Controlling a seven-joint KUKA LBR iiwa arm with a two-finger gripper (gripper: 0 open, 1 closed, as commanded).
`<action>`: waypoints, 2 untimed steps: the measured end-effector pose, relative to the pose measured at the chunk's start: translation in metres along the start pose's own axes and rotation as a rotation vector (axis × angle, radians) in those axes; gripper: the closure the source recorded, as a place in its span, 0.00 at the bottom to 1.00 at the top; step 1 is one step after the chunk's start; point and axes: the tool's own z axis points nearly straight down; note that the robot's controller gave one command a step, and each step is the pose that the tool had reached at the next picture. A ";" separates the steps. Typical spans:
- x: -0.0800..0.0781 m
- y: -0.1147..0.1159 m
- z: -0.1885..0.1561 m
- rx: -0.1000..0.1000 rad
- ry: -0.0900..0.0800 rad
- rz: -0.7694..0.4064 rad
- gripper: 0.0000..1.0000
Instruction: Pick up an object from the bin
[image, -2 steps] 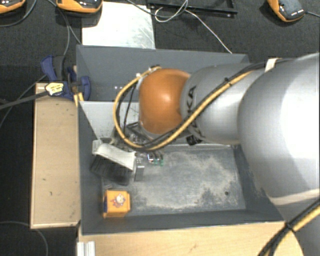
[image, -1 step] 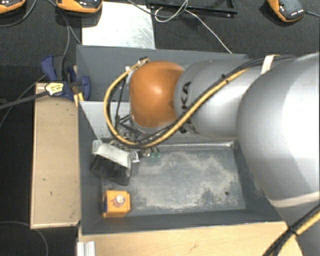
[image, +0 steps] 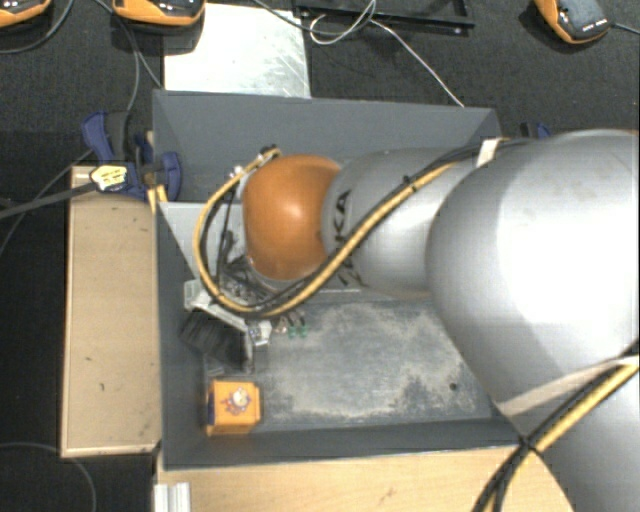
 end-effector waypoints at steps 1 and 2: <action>-0.001 0.016 -0.006 0.004 -0.019 -0.112 0.00; -0.001 0.016 -0.006 0.004 -0.019 -0.109 0.00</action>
Offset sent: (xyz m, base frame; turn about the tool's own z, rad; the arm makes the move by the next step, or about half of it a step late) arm 0.0000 0.0000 0.0000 0.0000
